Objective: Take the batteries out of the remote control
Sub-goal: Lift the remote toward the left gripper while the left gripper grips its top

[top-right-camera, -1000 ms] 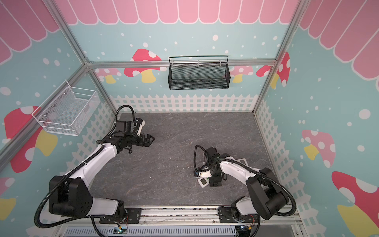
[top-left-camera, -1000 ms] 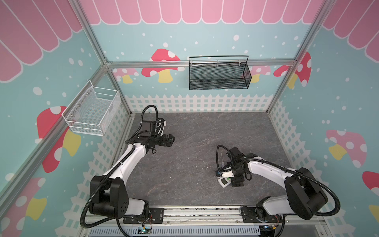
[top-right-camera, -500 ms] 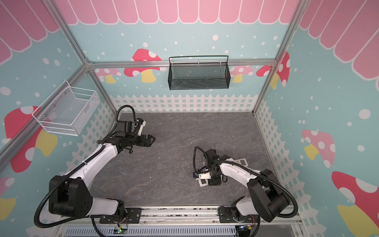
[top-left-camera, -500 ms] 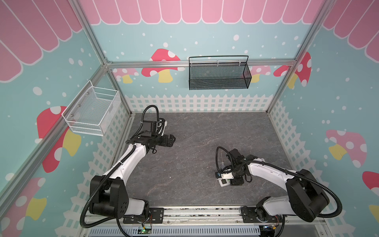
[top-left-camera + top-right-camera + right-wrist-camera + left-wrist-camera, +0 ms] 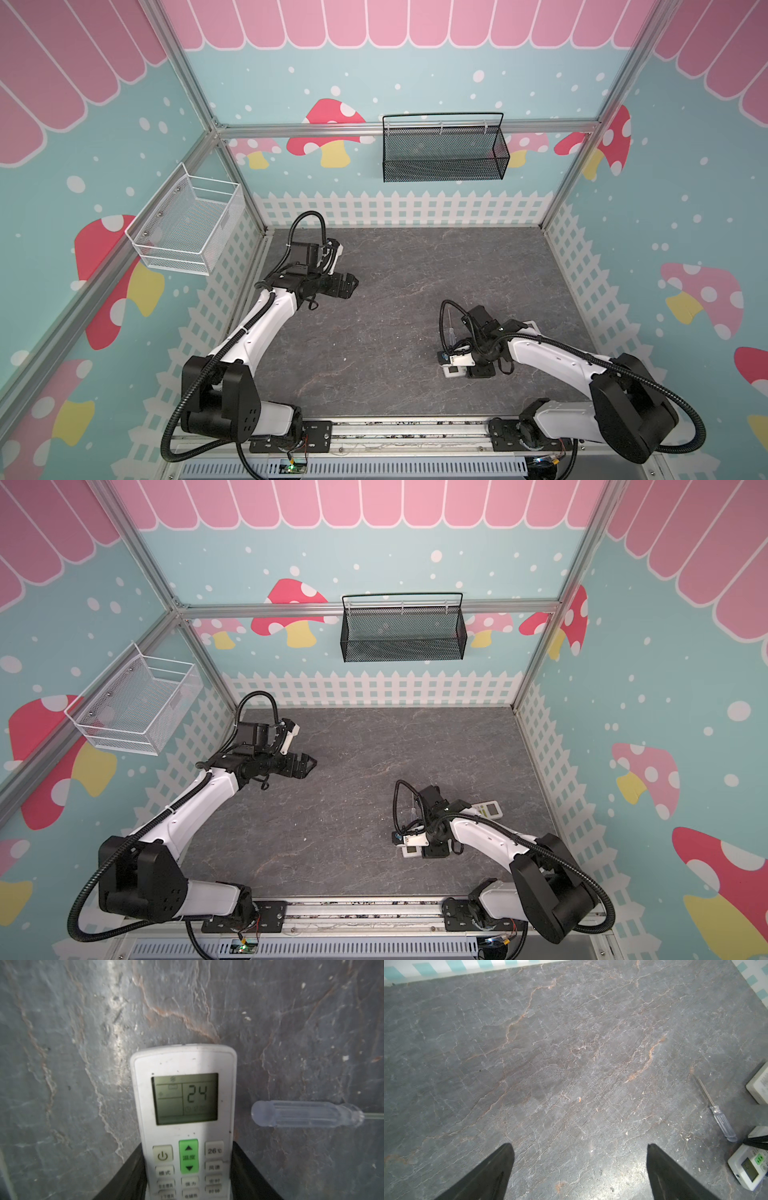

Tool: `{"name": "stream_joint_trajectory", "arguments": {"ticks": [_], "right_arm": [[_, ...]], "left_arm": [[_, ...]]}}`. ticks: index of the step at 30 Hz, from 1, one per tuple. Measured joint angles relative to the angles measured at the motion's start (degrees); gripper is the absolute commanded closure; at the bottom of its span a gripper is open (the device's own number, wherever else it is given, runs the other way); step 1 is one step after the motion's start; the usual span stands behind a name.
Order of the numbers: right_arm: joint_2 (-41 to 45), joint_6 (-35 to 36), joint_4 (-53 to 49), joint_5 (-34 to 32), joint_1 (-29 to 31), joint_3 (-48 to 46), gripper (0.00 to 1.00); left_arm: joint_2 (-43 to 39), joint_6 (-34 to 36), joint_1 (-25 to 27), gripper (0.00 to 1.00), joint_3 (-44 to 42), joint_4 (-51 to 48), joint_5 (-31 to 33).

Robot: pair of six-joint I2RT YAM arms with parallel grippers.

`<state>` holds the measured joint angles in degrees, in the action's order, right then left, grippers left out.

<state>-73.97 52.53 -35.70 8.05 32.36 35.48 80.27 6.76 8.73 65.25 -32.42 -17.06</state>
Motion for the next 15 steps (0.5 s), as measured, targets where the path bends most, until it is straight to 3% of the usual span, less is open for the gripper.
{"name": "stream_joint_trajectory", "arguments": {"ticks": [10,15], "right_arm": [[5.4,-1.14,-0.39,4.04,0.0,1.36,0.63],[5.35,-3.3,0.15,8.76,-0.07,8.17,0.69]], "left_arm": [[-0.07,15.89,3.5,0.0,28.35,-15.47,-4.79],[-1.01,25.03,3.93,0.0,36.06,-18.45,-8.76]]}}
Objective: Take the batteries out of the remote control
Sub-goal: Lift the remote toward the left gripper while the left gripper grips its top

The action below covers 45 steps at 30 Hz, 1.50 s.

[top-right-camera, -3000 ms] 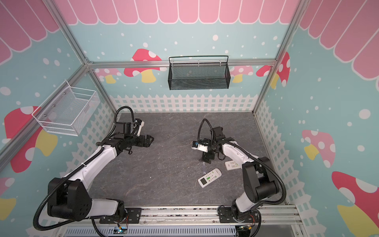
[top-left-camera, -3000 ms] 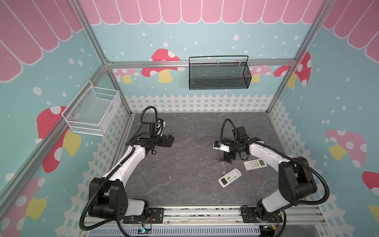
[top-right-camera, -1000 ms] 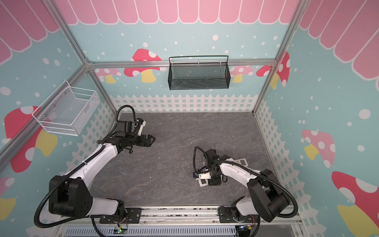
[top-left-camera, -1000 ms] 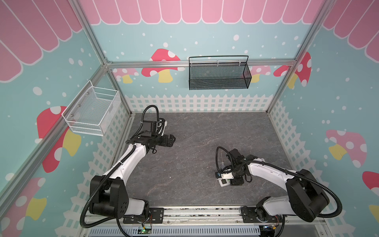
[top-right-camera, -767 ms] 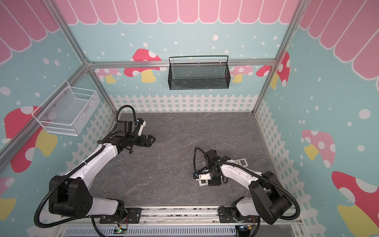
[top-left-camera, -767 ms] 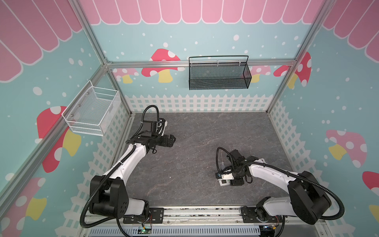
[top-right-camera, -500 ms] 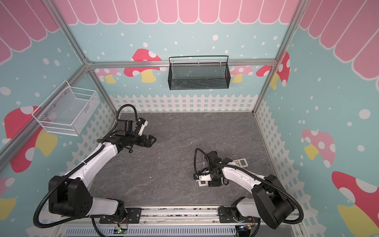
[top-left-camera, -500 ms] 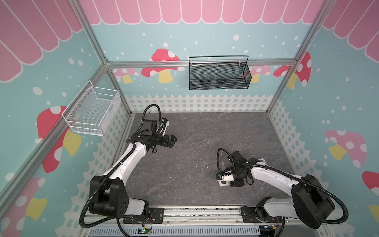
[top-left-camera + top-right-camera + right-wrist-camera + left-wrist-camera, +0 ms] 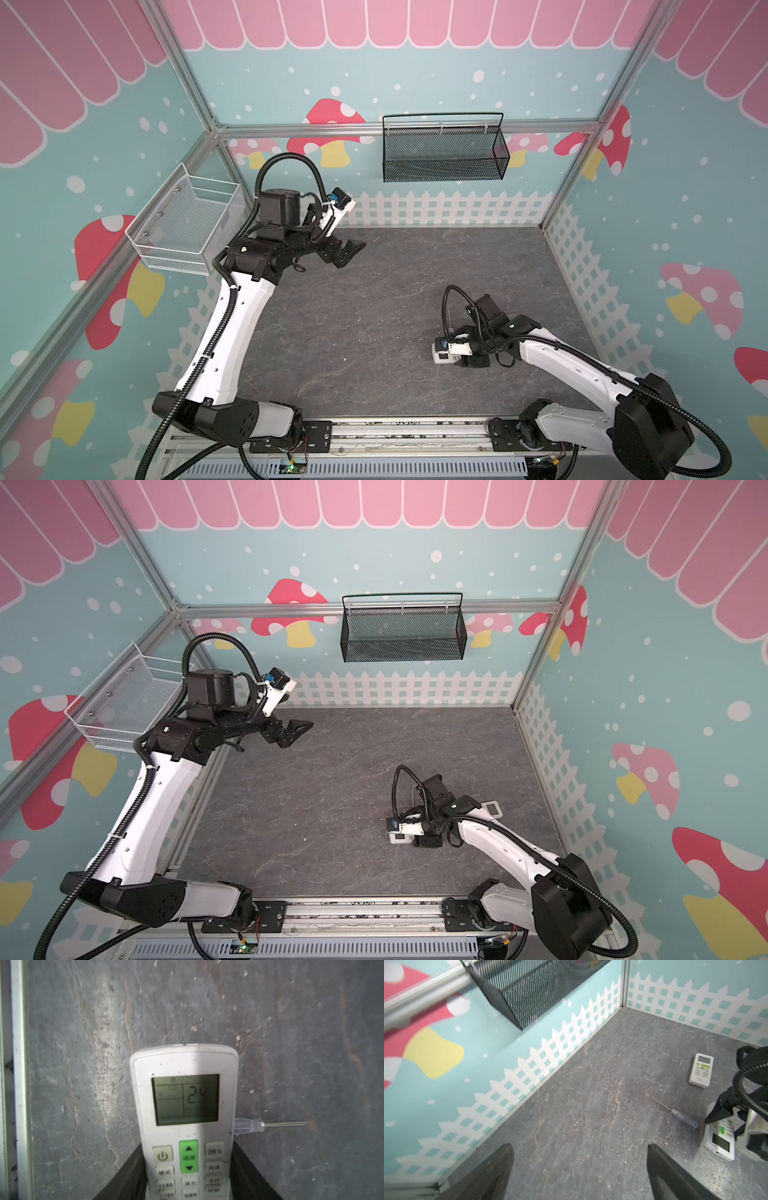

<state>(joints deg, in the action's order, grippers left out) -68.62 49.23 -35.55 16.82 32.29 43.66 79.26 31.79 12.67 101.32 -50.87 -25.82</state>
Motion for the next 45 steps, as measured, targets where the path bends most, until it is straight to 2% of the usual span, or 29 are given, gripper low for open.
{"name": "stream_joint_trajectory", "arguments": {"ticks": [4,14,26,33,37,41,45], "right_arm": [[-3.8,-0.98,2.34,4.76,-0.26,7.98,0.79],[-18.99,-3.23,7.04,18.56,-3.98,23.21,0.79],[-30.42,-4.2,9.57,33.57,-5.75,34.93,0.83],[-34.49,-4.31,6.75,42.01,-5.86,40.54,0.83],[-34.91,-4.02,4.24,43.91,-5.27,41.72,0.83],[-35.12,-3.63,2.67,44.5,-4.07,41.81,0.83],[-35.36,-3.43,1.4,44.54,-2.97,42.73,0.84]], "left_arm": [[-1.81,8.7,1.73,0.0,1.6,-0.59,-3.82],[-4.79,30.38,5.53,0.01,0.17,-5.81,-8.2],[-3.82,54.58,10.03,0.06,-2.19,-15.13,-9.14],[-2.19,69.4,12.83,0.15,-6.21,-17.64,-5.57],[-0.31,73.94,14.16,0.21,-6.82,-17.88,-3.19],[0.46,76.43,15.39,0.24,-8.48,-16.79,-1.53],[0.79,78.71,15.98,0.32,-11.67,-14.62,0.52]]}}
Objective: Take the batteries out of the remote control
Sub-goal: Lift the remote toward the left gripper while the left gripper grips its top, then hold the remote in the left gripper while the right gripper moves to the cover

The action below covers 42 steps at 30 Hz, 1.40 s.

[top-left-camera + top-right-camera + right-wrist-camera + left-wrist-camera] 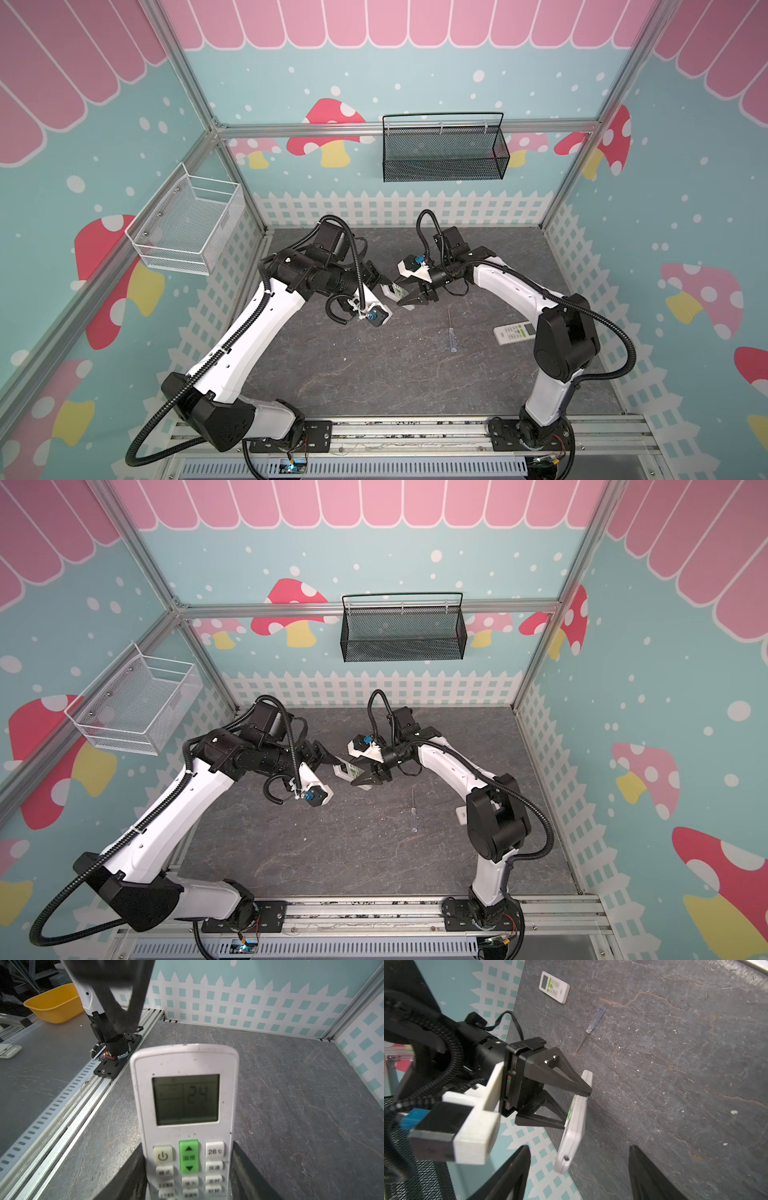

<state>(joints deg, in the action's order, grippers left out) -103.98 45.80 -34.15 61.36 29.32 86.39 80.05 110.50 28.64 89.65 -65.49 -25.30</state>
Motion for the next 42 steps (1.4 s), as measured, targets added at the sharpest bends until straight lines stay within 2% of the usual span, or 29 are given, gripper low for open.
{"name": "stream_joint_trajectory", "arguments": {"ticks": [9,14,17,21,23,26,28,30,34,37,42], "right_arm": [[0.0,0.72,-1.29,-0.33,1.38,0.72,0.84],[-0.13,1.05,-1.92,-0.42,1.88,0.81,0.84],[-0.13,1.6,-2.05,-0.46,1.9,0.81,0.84],[-0.31,1.7,-2.4,-0.94,1.9,0.85,0.82],[-0.35,1.73,-3.04,-0.87,1.77,0.81,0.78],[-0.35,2.03,-3.39,-1.14,1.81,0.79,0.62],[-0.28,2.19,-3.3,-1.57,1.84,0.7,0.5],[0.57,2.43,-2.6,-2.03,1.81,-0.63,0.44],[5.35,1.44,0.5,-3.72,1.09,-6.05,0.39],[11.96,-0.85,4.94,-5.55,-1.33,-11.78,0.36],[26.69,-10.05,21.4,-9.57,-7.48,-25.7,0.33]], "left_arm": [[0.87,2.34,1.38,0.47,-4.35,7.1,3.54],[0.87,3.13,2.01,0.62,-7.04,10.38,4.79],[0.87,3.15,2.32,0.67,-8.31,11.85,5.42],[0.83,3.52,2.6,0.81,-10.27,14.36,5.81],[0.66,4.44,2.67,0.88,-11.1,14.67,6.21],[0.04,4.76,2.89,0.97,-12.11,15.58,6.56],[-0.46,4.61,2.89,0.99,-13.03,16.52,6.75],[-0.9,4.22,3.02,1.0,-13.92,17.29,6.84],[-2.05,2.6,4.17,1.0,-15.82,19.52,6.08],[-3.37,-0.94,3.87,1.0,-16.65,19.93,8.17],[-5.84,-7.87,2.51,1.0,-18.69,19.89,11.61]]}}
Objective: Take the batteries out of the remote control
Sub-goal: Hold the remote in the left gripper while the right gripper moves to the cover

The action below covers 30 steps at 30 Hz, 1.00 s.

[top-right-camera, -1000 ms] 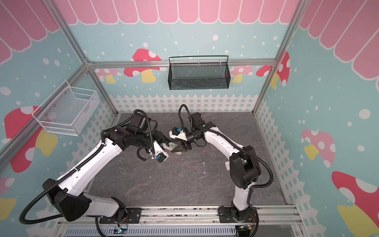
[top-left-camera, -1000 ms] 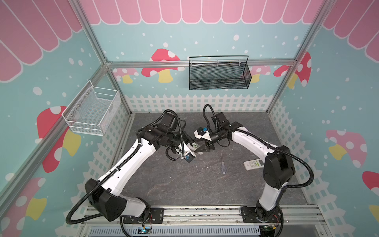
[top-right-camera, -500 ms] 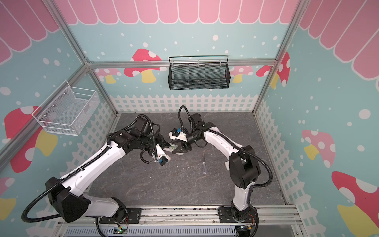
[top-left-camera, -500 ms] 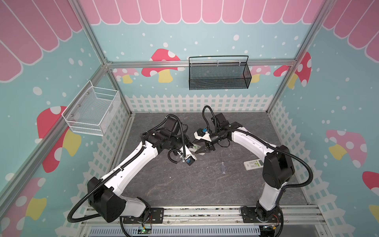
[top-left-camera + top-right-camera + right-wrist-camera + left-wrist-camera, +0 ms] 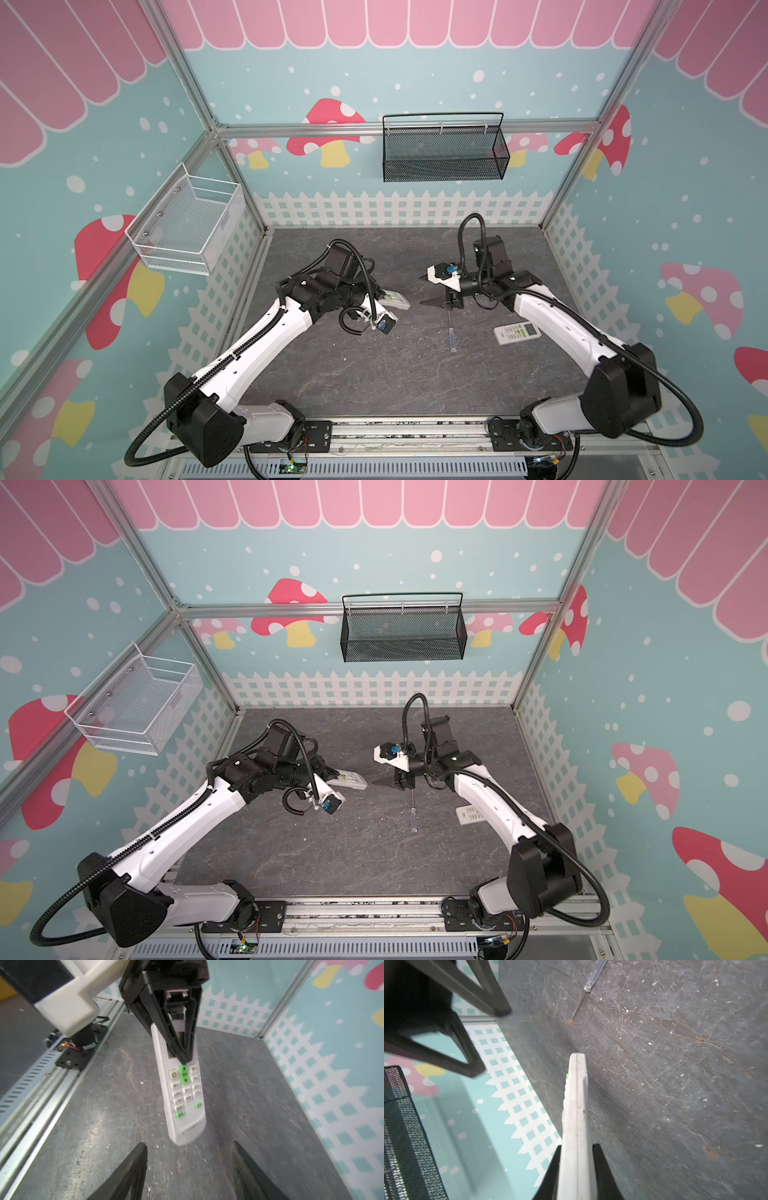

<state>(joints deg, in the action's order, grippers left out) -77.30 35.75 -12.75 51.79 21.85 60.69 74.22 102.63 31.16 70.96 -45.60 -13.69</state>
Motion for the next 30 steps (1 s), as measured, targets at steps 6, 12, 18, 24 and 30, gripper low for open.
{"name": "stream_joint_trajectory", "arguments": {"ticks": [6,12,18,24,30], "right_arm": [[8.2,-10.78,16.68,-7.39,-0.57,-10.67,0.25],[8.76,-24.3,26.23,-19.76,-0.59,-13.94,0.1],[8.31,-38.97,32.68,-26.58,-0.74,-15.93,0.07],[4.17,-51.43,39.26,-26.36,0.02,-18.21,0.12],[-2.25,-57.51,42.84,-23.71,4.31,-18.08,0.15]], "left_arm": [[-1.44,-14.58,-0.85,1.0,-0.15,-2.36,1.4],[-1.73,-39.23,-2.56,1.0,2.36,-4.26,0.39],[-1.88,-67.19,-3.76,1.0,2.58,-5.53,-3.5],[-2.03,-88.63,-11.41,1.0,0.22,-0.63,-11.98],[-2.99,-104.87,-19.39,1.0,-10.25,9.53,-21.7]]}}
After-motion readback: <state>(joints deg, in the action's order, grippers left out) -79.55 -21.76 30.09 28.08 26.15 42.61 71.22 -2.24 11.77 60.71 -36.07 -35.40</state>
